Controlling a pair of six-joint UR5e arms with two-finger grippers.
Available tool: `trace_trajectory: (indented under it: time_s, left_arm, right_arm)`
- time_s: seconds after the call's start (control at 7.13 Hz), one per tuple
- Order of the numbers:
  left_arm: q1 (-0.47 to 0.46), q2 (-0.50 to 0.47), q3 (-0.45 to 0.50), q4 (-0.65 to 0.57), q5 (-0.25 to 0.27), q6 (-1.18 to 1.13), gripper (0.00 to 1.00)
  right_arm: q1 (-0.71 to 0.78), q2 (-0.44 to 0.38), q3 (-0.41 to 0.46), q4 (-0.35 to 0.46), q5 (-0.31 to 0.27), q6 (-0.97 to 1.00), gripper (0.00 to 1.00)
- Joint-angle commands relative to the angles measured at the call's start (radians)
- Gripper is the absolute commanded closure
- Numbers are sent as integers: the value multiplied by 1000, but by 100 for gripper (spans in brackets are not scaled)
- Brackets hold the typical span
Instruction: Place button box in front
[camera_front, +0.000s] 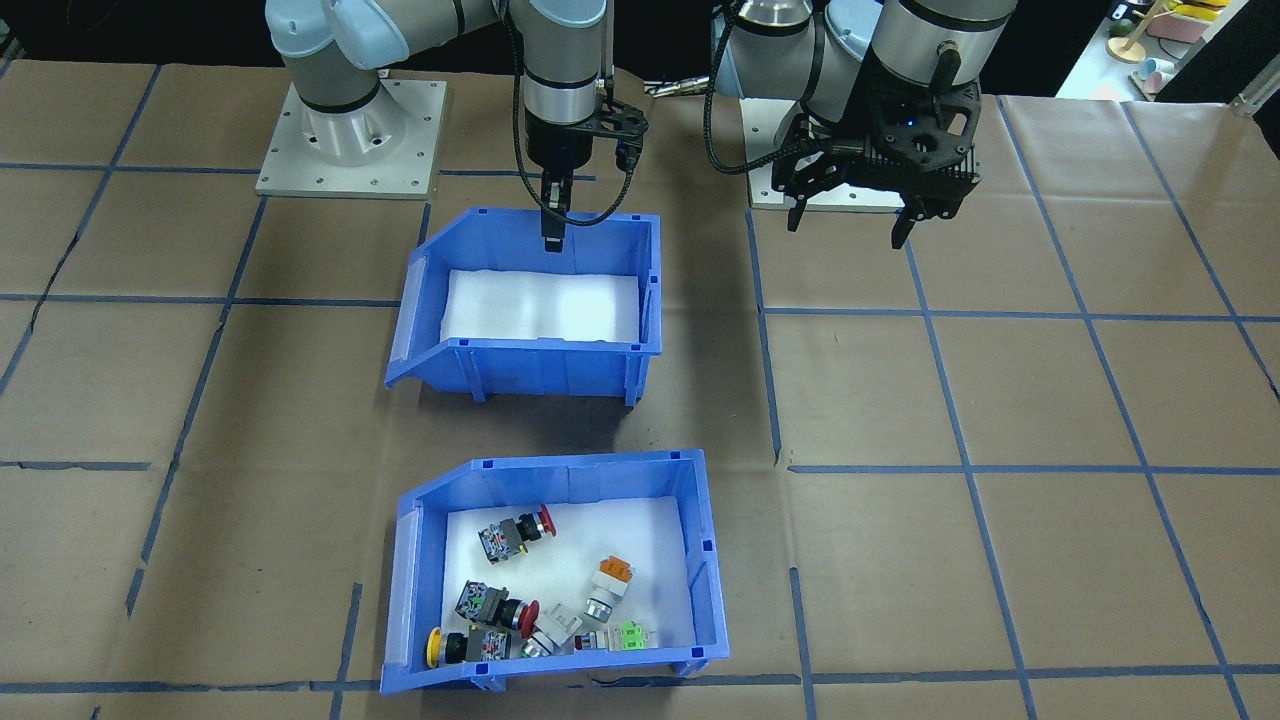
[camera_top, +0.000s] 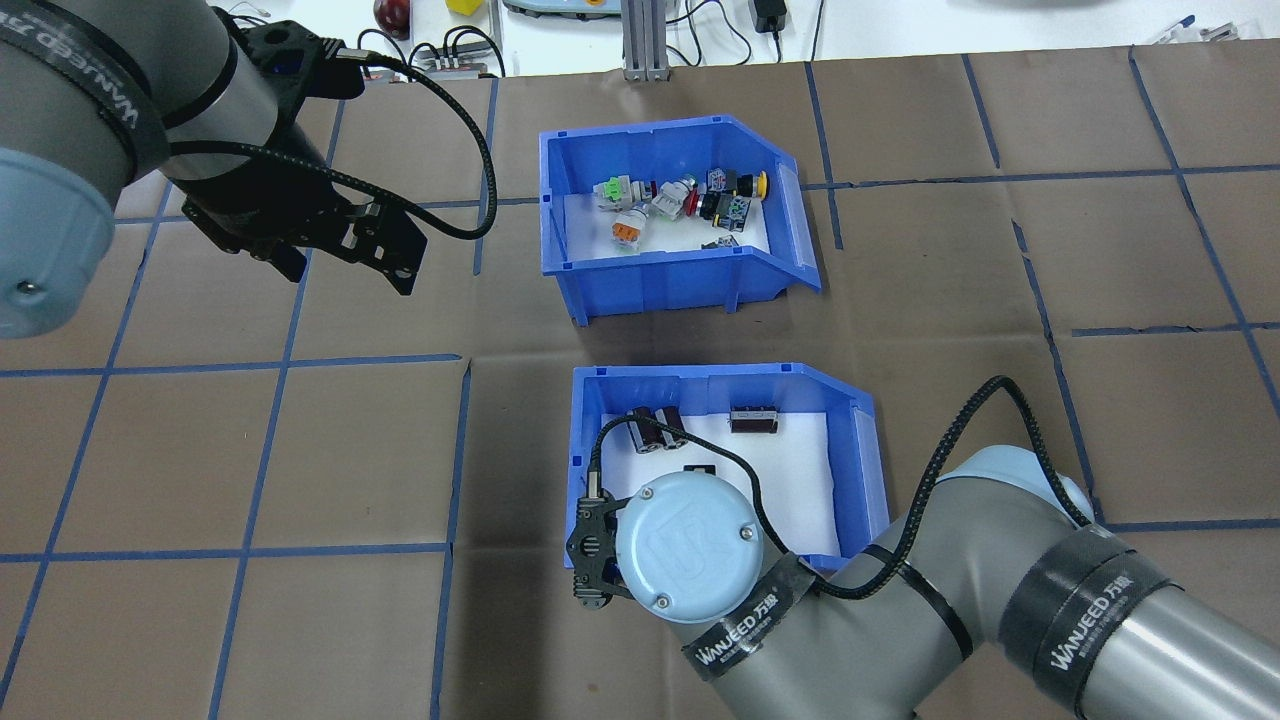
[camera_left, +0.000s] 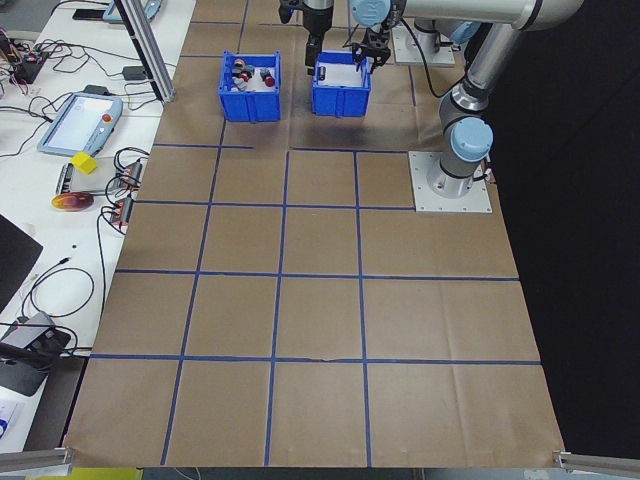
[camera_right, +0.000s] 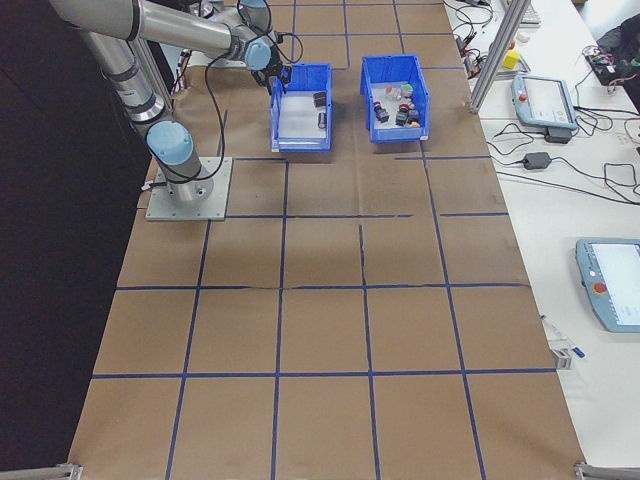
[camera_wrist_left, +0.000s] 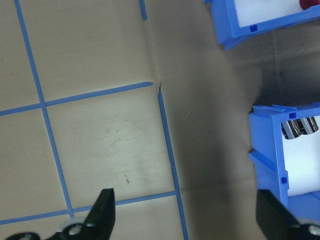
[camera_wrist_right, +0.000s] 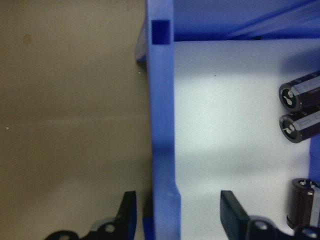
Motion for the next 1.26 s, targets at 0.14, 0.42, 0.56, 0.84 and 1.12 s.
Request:
trace_trajectory:
  time_s: [0.14, 0.42, 0.56, 0.84, 1.12]
  left_arm:
    - [0, 7, -2, 0, 7, 4, 1]
    - [-2, -7, -1, 1, 3, 1, 1]
    - [0, -8, -1, 0, 0, 1, 1]
    - [0, -16, -11, 1, -2, 4, 1]
    - [0, -16, -13, 1, -2, 7, 1]
  right_arm:
    - [-50, -99, -51, 92, -26, -6, 0]
    - [-154, -125, -175, 333, -27, -5, 0]
    - [-214, -147, -191, 346, -26, 7, 0]
    - [-395, -153, -218, 346, -14, 23, 0]
    - [-558, -155, -289, 387, 23, 156, 0]
